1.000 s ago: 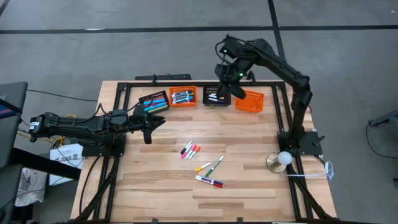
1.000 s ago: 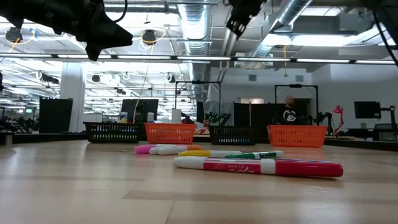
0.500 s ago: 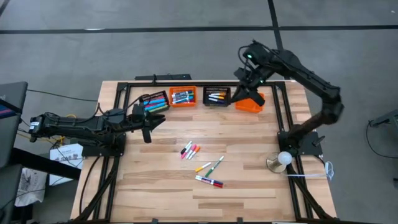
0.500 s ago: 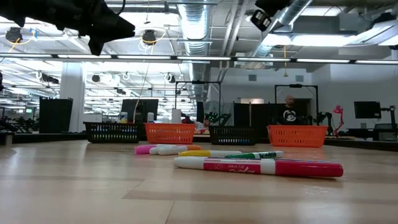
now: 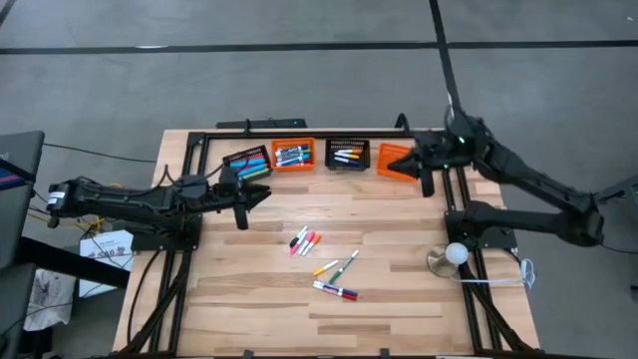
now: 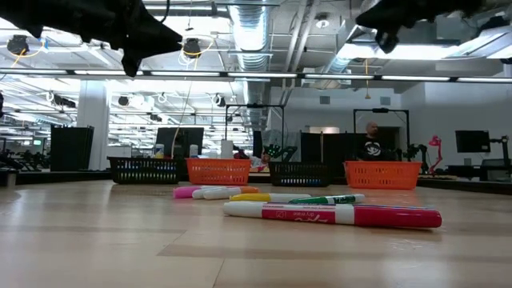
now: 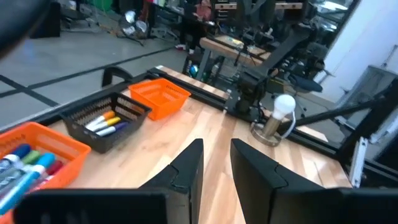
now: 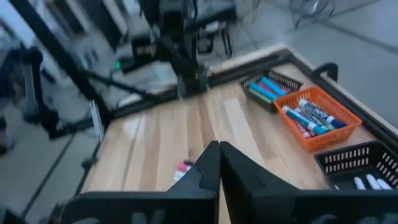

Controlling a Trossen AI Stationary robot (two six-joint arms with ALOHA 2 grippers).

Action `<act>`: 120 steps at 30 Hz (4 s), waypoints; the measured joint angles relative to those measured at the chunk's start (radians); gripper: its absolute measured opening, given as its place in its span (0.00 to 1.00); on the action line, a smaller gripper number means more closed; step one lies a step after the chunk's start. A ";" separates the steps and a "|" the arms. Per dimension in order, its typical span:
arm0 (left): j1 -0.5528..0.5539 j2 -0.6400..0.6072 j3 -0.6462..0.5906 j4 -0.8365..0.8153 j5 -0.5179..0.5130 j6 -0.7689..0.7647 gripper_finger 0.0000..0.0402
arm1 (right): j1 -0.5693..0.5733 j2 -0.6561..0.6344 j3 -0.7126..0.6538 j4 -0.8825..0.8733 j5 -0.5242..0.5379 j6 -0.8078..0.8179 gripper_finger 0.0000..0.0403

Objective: Pick & Place Markers
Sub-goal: Put the orange mini highlighter into the right black bin

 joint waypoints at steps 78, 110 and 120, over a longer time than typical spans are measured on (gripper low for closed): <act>-0.053 0.890 0.649 -0.383 0.199 -0.380 0.10 | 0.355 -0.033 -0.290 0.397 0.353 0.099 0.00; -0.084 0.984 0.681 -0.353 0.254 -0.503 0.63 | 0.333 -0.033 -0.290 0.384 0.354 0.019 0.00; -0.143 0.983 0.681 -0.347 0.255 -0.478 0.67 | 0.333 -0.034 -0.290 0.380 0.353 0.020 0.00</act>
